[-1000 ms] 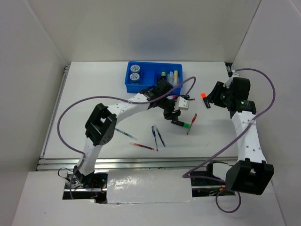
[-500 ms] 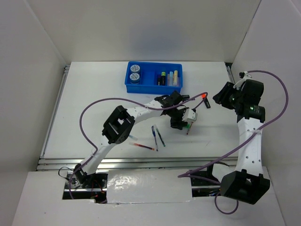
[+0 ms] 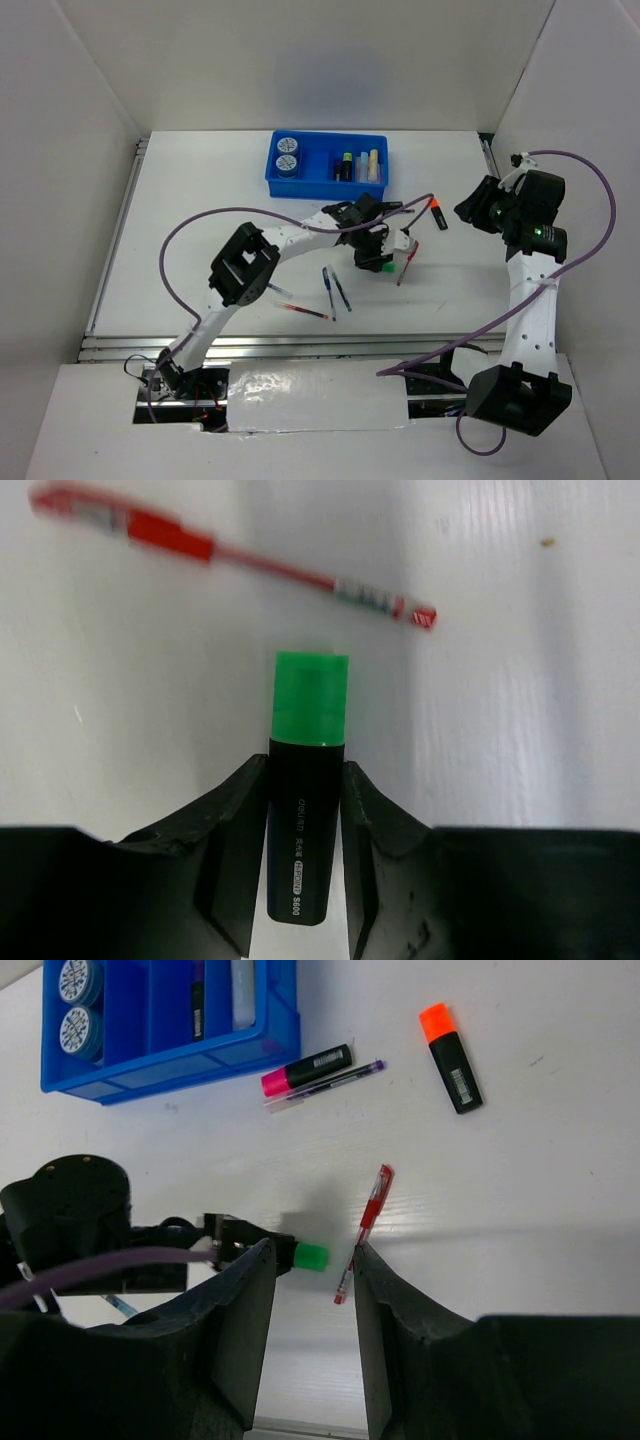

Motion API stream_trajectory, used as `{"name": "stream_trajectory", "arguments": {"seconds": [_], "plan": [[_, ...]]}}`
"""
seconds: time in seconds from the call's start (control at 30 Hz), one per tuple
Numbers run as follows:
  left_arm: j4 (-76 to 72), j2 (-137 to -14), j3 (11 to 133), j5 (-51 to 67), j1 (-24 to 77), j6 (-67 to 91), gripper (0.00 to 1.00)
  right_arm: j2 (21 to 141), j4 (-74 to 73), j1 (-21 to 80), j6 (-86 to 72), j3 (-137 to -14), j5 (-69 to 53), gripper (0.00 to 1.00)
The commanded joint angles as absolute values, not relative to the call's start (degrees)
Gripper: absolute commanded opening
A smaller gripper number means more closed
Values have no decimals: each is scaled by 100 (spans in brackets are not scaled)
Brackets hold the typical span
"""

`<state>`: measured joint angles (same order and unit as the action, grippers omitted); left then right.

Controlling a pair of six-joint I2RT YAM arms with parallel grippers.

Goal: Sort the stationery into containers
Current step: Pick up the pen from the center of the board, then place the pen in the storage box.

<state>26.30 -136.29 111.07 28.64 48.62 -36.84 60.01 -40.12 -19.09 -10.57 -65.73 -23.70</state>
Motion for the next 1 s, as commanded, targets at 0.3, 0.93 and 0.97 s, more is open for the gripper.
{"name": "stream_trajectory", "arguments": {"seconds": [0.3, 0.93, 0.97], "plan": [[1003, -11707, 10985, 779, 3718, 779, 0, 6073, -3727, -1951, -1186, -6689, -2663, 44], [-1072, -14026, 12955, -1028, 3093, 2004, 0, 6398, -3481, -1547, -1274, -6407, -2259, 42], [-1177, -14071, 12972, -1133, 3120, 1943, 0, 6390, -3472, -1538, -1283, -6381, -2259, 42]]}}
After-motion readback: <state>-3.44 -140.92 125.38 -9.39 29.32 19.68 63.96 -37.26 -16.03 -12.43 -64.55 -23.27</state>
